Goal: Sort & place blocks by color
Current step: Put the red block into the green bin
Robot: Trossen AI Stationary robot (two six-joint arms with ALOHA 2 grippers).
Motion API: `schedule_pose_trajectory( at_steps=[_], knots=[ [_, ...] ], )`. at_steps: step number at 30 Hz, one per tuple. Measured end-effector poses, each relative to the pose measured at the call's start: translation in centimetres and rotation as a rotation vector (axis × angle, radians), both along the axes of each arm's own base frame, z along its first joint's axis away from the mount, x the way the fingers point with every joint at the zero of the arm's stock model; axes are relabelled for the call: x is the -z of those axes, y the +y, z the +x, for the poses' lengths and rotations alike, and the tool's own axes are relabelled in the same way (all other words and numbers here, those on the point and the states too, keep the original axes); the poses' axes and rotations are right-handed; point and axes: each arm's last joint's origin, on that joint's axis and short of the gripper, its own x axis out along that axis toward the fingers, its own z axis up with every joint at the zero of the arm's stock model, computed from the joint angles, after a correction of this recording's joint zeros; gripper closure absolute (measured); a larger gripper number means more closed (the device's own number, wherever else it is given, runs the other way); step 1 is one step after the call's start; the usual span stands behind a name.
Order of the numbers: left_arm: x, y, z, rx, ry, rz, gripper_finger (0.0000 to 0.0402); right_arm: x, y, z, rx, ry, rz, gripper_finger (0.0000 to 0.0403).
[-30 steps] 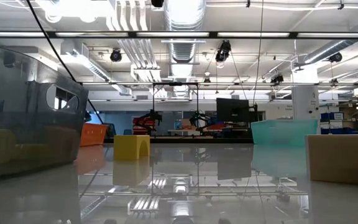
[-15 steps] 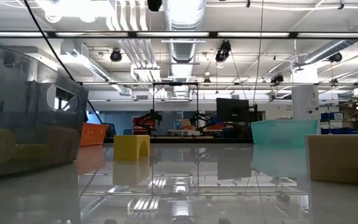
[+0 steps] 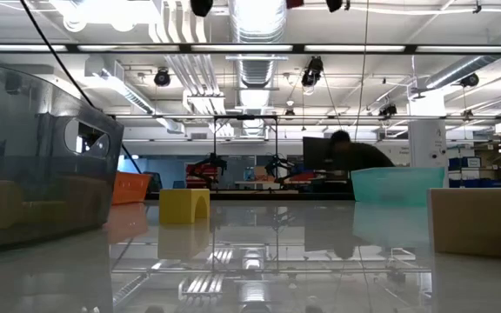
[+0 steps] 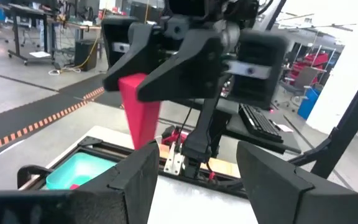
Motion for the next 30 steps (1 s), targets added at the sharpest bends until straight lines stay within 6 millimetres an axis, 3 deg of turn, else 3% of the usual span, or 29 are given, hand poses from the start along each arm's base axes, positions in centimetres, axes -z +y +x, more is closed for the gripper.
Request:
schedule_pose_trajectory(
  at_steps=[4, 8, 12, 18, 23, 30],
  knots=[
    [-0.6, 0.0, -0.8, -0.001, -0.017, 0.001, 0.0201, -0.3, -2.0, -1.2, 0.088, 0.084, 0.063, 0.0298],
    [-1.3, -0.1, -1.5, -0.001, -0.038, 0.002, 0.0201, 0.7, -4.5, -2.6, 0.223, 0.18, 0.176, 0.0298],
    [-2.6, -0.2, -3.2, -0.001, -0.09, 0.006, 0.0201, 2.9, -7.3, -4.6, 0.388, 0.344, 0.312, 0.0298],
    [-5.3, -0.5, -7.2, -0.005, -0.214, 0.023, 0.0201, 6.6, -11.2, -7.5, 0.606, 0.634, 0.523, 0.0298],
    [-6.8, -0.7, -9.9, -0.029, -0.294, 0.027, 0.0201, 8.9, -13.7, -8.0, 0.63, 0.715, 0.64, 0.0298],
    [-7.5, -0.8, -11.3, -0.032, -0.333, 0.029, 0.0201, 12.0, -16.4, -8.6, 0.655, 0.807, 0.776, 0.0298]
  ],
)
